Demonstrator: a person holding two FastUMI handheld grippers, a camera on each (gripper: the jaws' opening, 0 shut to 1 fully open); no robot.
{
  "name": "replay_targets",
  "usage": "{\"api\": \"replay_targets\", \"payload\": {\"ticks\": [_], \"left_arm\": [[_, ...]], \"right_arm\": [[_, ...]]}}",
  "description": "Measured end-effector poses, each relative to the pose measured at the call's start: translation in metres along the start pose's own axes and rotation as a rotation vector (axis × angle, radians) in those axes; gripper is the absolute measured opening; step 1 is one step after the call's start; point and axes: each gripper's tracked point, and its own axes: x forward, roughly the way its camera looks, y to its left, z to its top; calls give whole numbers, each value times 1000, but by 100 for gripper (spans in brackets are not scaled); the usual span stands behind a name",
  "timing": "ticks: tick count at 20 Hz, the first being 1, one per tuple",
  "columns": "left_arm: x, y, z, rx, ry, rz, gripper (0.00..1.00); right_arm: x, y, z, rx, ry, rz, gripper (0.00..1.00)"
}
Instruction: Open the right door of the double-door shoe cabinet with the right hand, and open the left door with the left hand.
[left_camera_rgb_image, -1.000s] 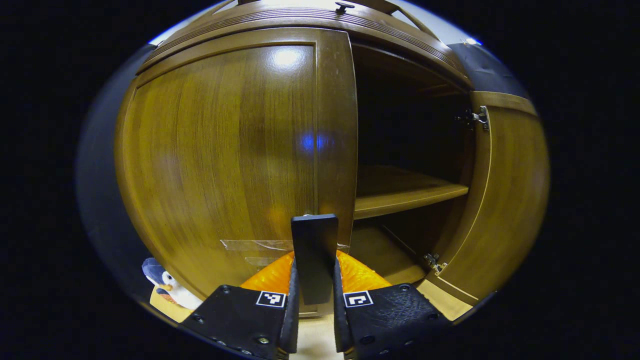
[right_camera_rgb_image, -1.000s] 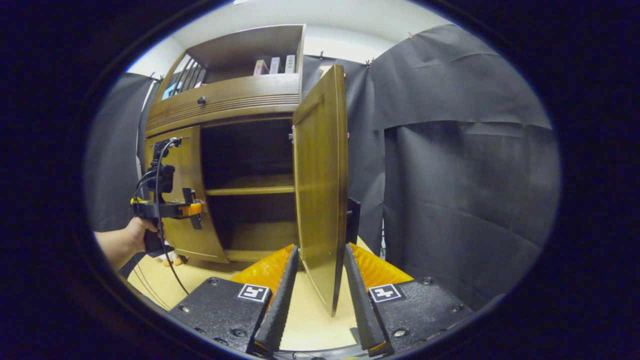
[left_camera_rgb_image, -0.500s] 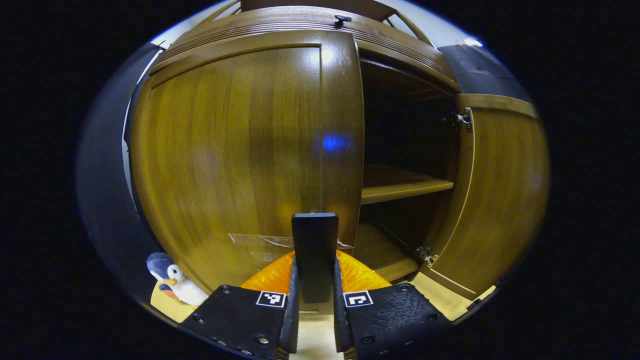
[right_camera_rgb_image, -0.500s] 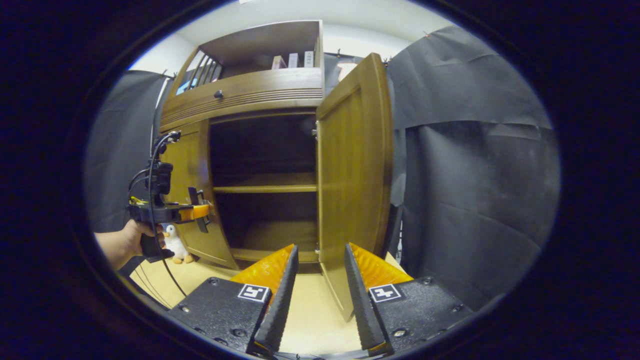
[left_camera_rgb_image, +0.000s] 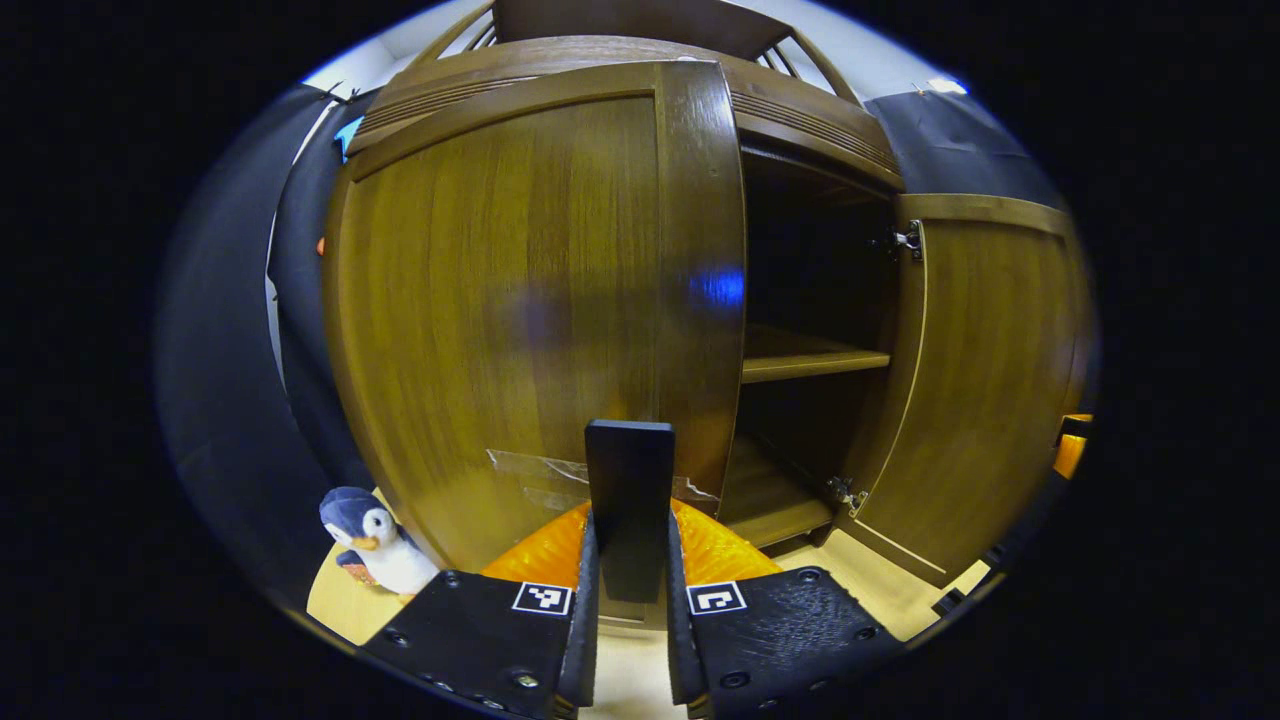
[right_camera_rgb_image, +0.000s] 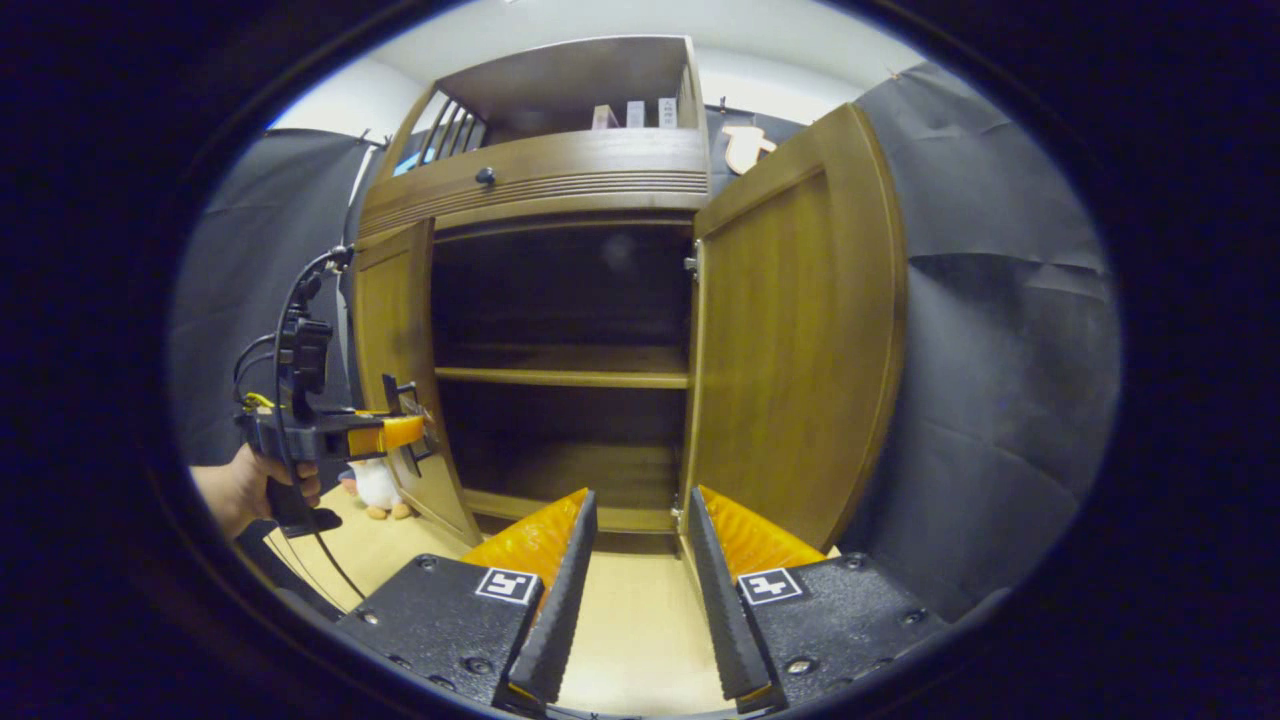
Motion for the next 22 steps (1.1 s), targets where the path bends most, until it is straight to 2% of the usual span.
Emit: {"api": "replay_targets", "payload": {"ticks": [10, 11, 16, 18, 22], "left_arm": [[-37, 16, -10, -21, -3, 57, 28], [-39, 18, -10, -26, -3, 64, 28], [-53, 22, -13, -42, -4, 101, 28], [-57, 25, -14, -52, -3, 109, 28], [-67, 33, -19, -70, -7, 135, 28]], "right_arm": [[14, 44, 12, -27, -15, 129, 62], [13, 49, 13, -33, -17, 144, 59], [19, 63, 13, -47, -12, 180, 59], [21, 67, 14, -50, -10, 192, 62], [28, 75, 13, -54, -1, 215, 60]]}}
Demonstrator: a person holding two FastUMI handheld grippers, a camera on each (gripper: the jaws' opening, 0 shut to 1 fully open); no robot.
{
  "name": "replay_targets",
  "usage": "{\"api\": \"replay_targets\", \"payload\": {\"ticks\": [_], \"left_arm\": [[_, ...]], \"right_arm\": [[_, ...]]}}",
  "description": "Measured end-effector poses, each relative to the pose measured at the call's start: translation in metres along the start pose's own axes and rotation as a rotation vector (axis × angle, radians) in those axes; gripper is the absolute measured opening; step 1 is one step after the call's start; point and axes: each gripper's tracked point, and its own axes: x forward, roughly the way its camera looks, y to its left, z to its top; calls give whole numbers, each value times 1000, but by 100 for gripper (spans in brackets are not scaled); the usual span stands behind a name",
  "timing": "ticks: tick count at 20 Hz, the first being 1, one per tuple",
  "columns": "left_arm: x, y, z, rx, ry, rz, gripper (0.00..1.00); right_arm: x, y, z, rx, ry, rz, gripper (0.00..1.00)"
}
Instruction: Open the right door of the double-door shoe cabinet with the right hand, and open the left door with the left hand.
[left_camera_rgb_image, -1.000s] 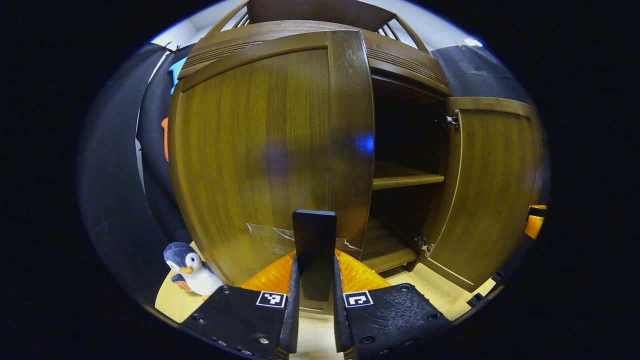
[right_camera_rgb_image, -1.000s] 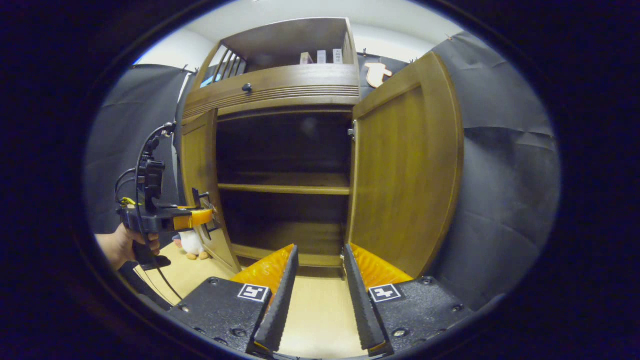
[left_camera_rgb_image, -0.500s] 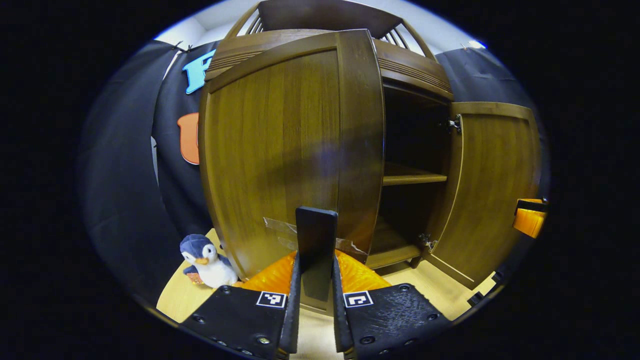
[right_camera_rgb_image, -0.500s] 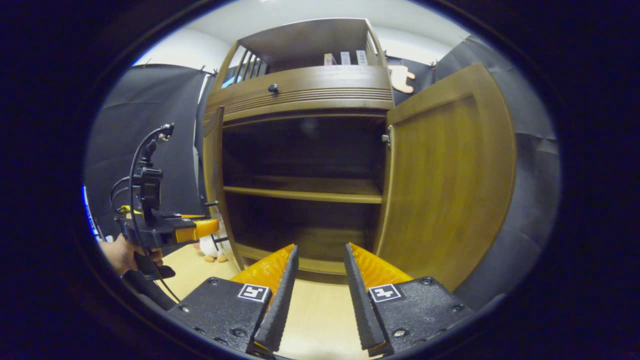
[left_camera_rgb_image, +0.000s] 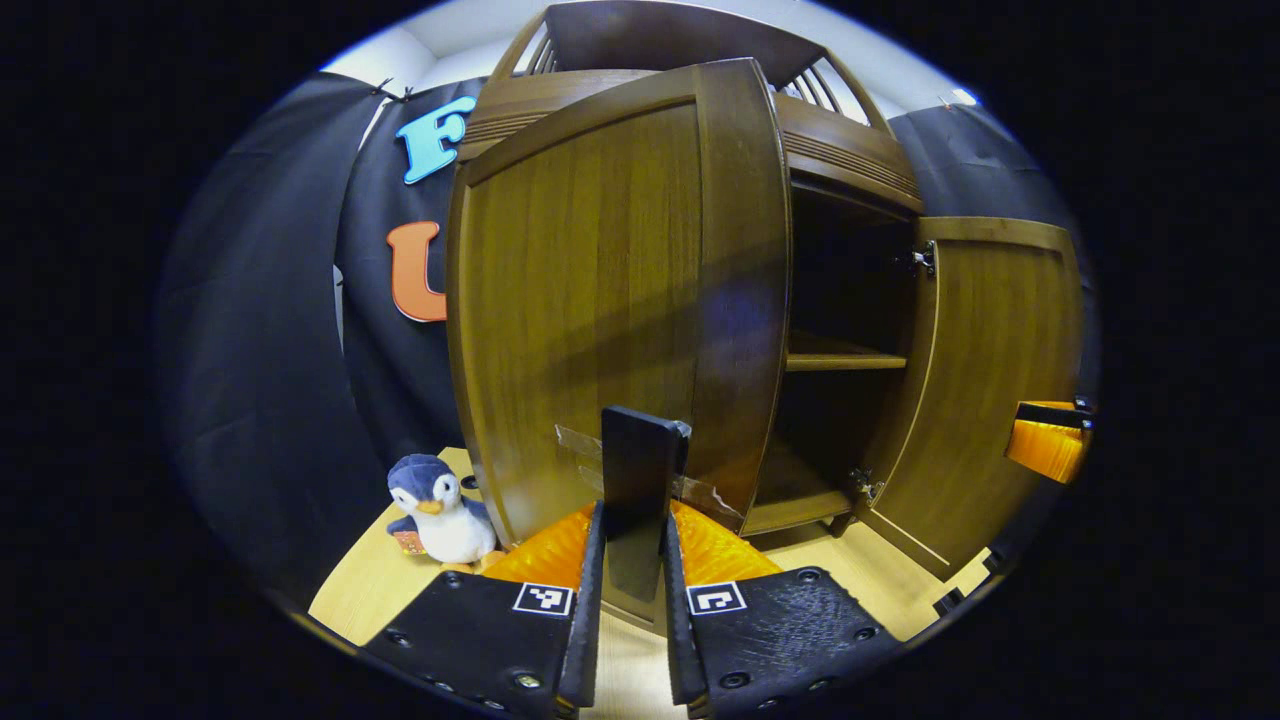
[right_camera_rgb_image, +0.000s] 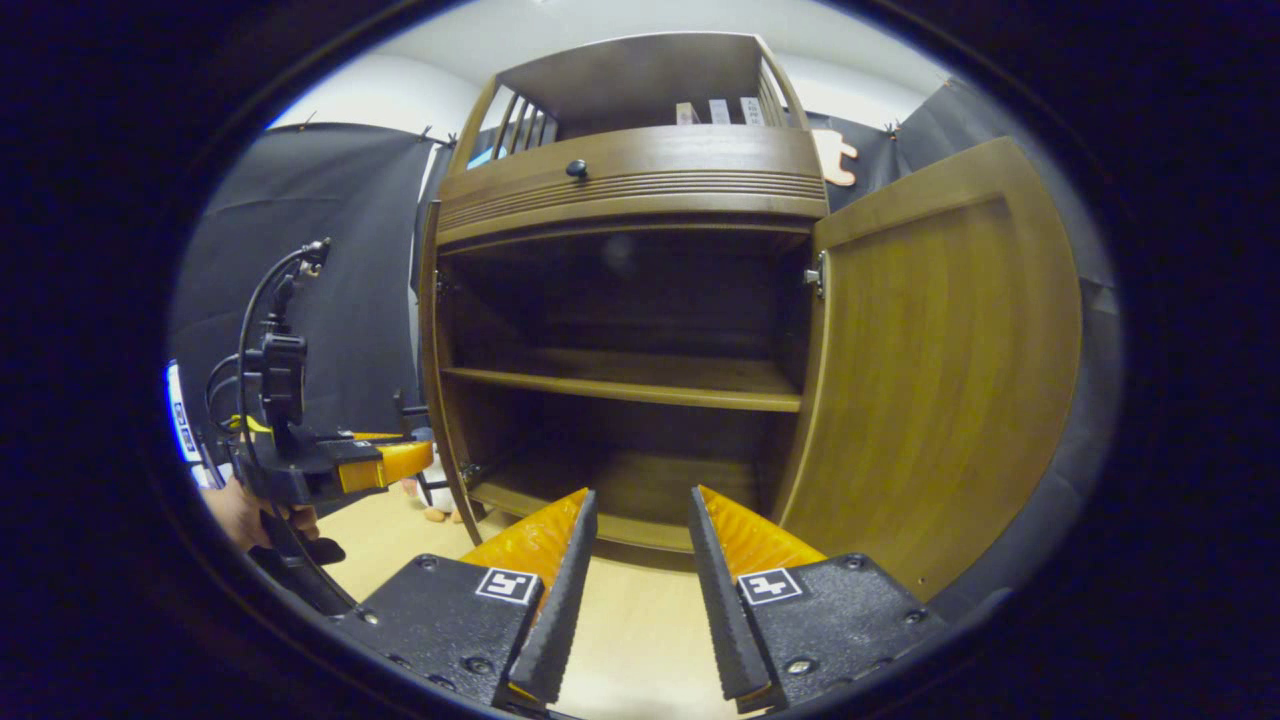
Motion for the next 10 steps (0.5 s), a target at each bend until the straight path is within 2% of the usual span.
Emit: {"api": "replay_targets", "payload": {"ticks": [2, 10], "left_arm": [[-5, 4, 0, -2, -4, 16, 27], [-26, 31, -7, -10, -6, 82, 27]], "right_arm": [[6, 7, 0, 2, 6, 20, 62], [21, 30, 3, -19, 9, 75, 60]]}}
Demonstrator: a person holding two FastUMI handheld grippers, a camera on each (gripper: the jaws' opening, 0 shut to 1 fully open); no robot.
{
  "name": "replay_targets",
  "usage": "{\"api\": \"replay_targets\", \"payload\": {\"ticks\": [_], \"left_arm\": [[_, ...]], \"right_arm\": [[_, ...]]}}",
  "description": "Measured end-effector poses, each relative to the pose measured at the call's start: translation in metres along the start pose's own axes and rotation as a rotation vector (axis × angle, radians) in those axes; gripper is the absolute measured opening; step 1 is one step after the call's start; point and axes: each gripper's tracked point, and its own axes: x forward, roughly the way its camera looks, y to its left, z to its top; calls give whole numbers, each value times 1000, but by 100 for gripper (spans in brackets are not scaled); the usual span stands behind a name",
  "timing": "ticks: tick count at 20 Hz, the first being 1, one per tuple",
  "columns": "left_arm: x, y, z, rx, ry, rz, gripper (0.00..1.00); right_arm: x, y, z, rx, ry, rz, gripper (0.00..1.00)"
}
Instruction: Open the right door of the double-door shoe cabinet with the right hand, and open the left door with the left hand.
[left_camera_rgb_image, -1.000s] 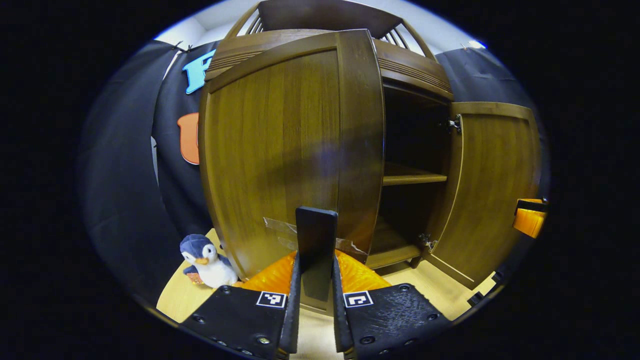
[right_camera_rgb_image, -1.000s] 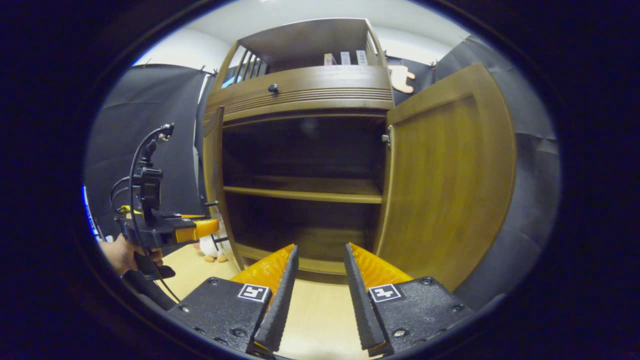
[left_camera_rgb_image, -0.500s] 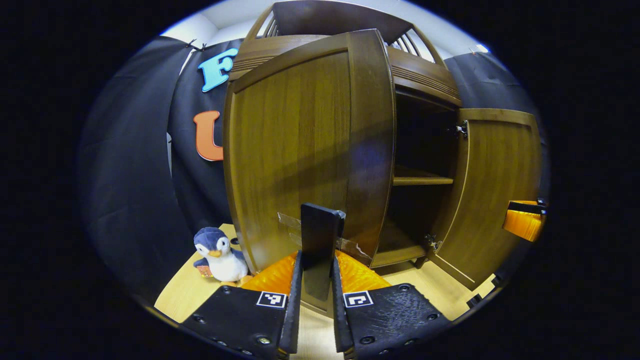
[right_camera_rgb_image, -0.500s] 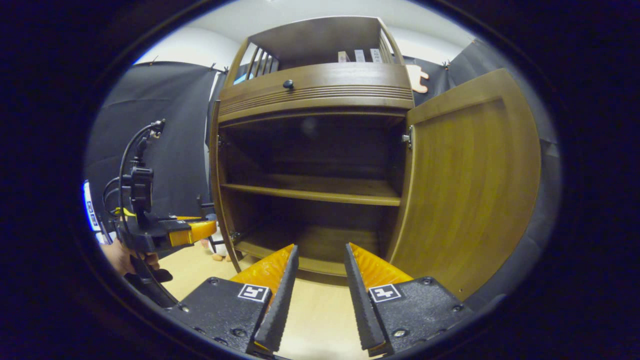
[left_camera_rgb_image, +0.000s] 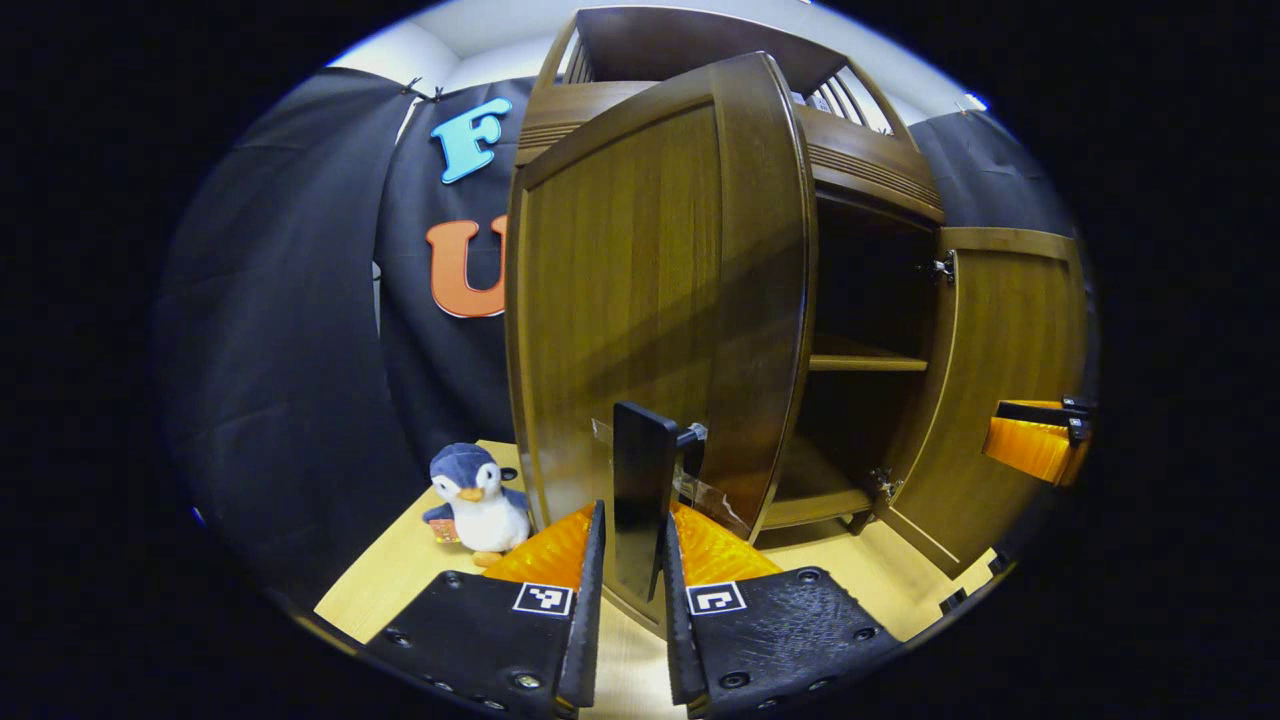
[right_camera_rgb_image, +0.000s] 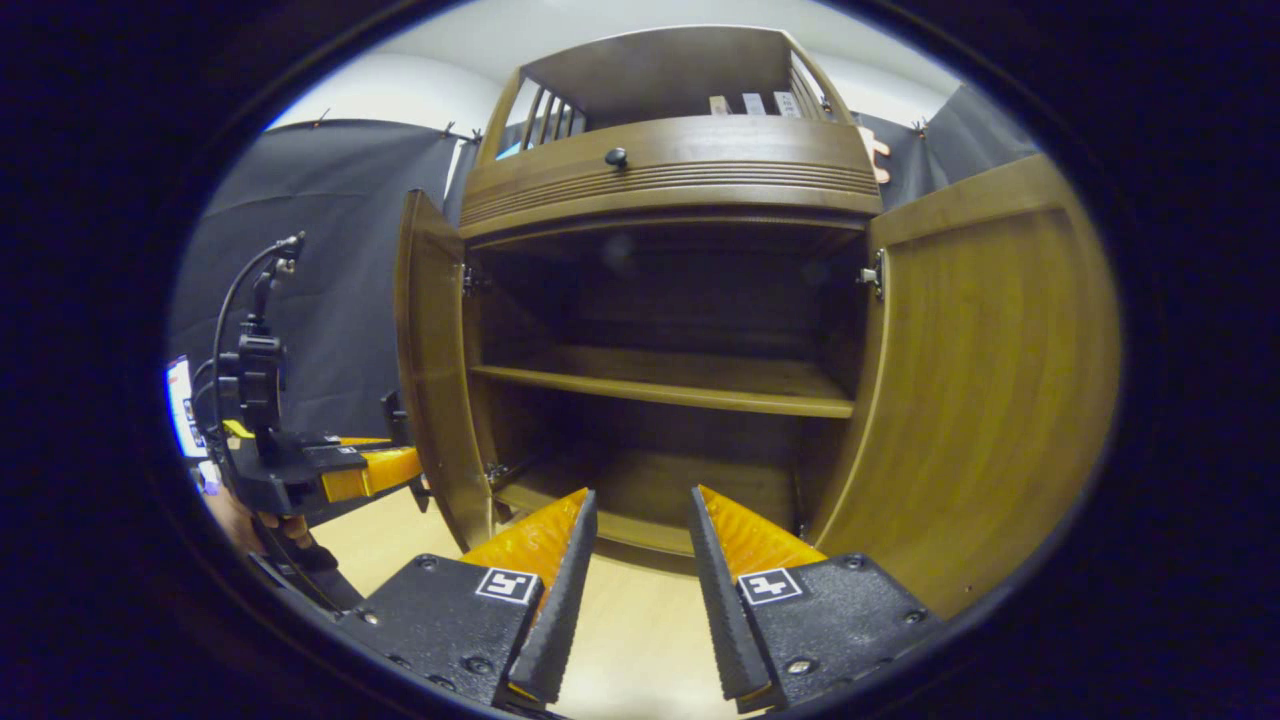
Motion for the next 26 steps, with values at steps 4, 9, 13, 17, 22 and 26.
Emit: {"api": "replay_targets", "payload": {"ticks": [4, 9, 13, 17, 22, 26], "left_arm": [[-12, 23, -3, -10, 6, 57, 27], [-21, 64, -16, -67, 45, 157, 27], [-24, 77, -16, -77, 49, 159, 21], [-27, 88, -19, -58, 48, 161, 21], [-30, 97, -19, -59, 56, 137, 21], [-37, 106, -20, -72, 55, 124, 21]], "right_arm": [[3, 0, 0, 2, 1, -5, 60], [10, 2, 4, 9, 0, -12, 60], [16, 8, 6, 5, 1, -8, 60], [18, 13, 7, -6, 3, -7, 60], [19, 15, 7, -14, 8, -18, 59], [16, 16, 7, -17, 11, -29, 60]]}}
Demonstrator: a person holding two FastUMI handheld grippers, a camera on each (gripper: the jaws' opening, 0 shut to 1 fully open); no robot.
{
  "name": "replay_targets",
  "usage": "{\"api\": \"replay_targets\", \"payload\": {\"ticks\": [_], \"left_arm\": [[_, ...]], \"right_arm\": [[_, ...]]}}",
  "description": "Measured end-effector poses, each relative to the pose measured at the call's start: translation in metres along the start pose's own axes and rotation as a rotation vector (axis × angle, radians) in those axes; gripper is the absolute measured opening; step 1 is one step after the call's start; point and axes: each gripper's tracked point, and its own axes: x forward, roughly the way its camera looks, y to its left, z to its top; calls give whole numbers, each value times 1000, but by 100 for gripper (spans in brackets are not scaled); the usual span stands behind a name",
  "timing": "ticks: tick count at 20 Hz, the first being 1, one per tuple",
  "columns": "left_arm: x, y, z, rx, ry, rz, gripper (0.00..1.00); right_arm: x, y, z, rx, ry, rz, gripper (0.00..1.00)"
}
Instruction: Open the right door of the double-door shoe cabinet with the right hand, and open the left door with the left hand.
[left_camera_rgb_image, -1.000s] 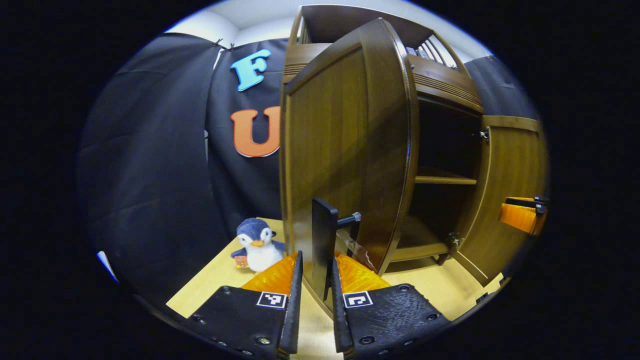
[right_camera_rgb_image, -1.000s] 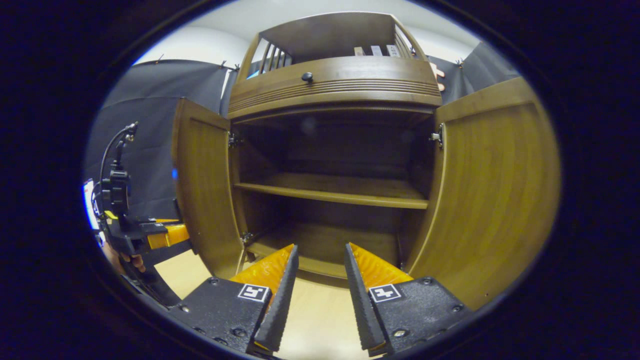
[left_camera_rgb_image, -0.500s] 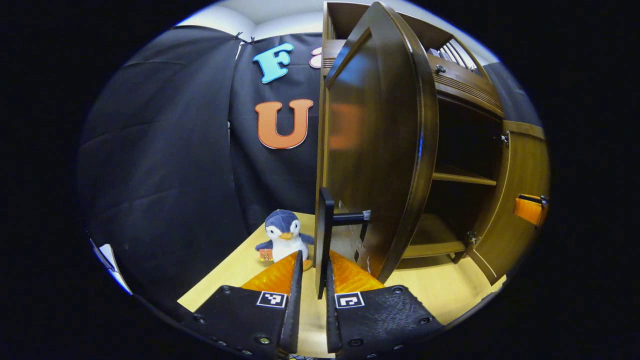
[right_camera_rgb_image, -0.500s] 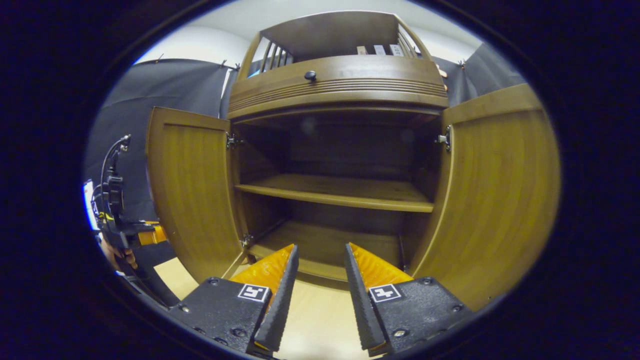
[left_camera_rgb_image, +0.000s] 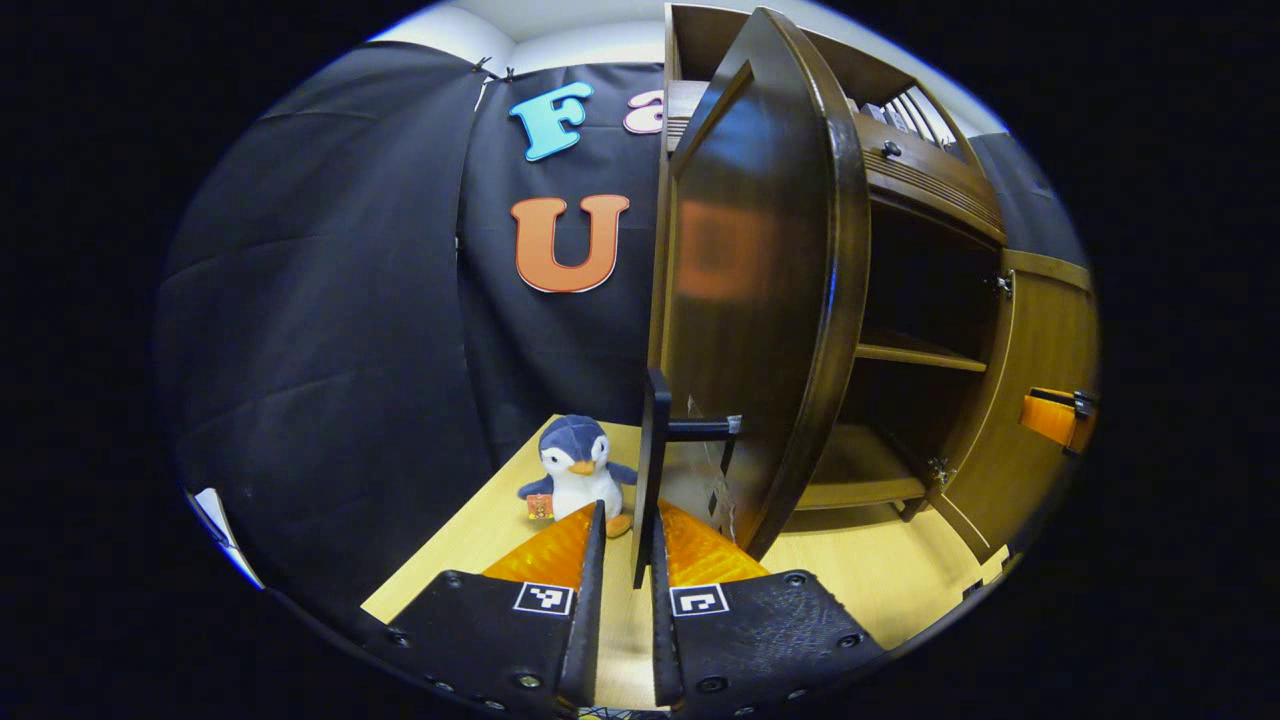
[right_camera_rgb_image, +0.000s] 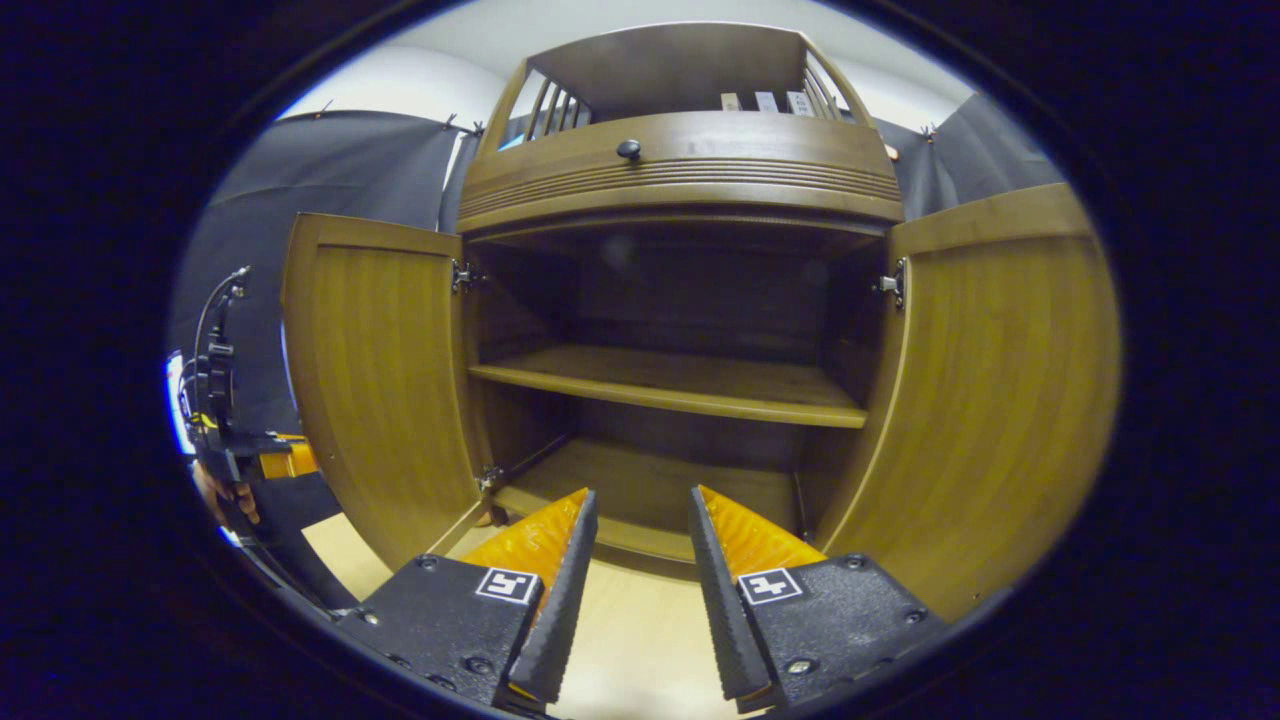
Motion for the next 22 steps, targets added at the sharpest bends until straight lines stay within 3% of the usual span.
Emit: {"api": "replay_targets", "payload": {"ticks": [10, 16, 22], "left_arm": [[-12, 30, -3, -33, 5, 38, 21], [-27, 62, -5, 37, 6, 144, 21], [-40, 58, 7, 32, -18, 151, 21]], "right_arm": [[-2, 12, 1, -12, 9, 2, 60], [-4, 15, 1, -7, 11, -3, 60], [-6, 12, 8, -12, -5, -21, 60]]}}
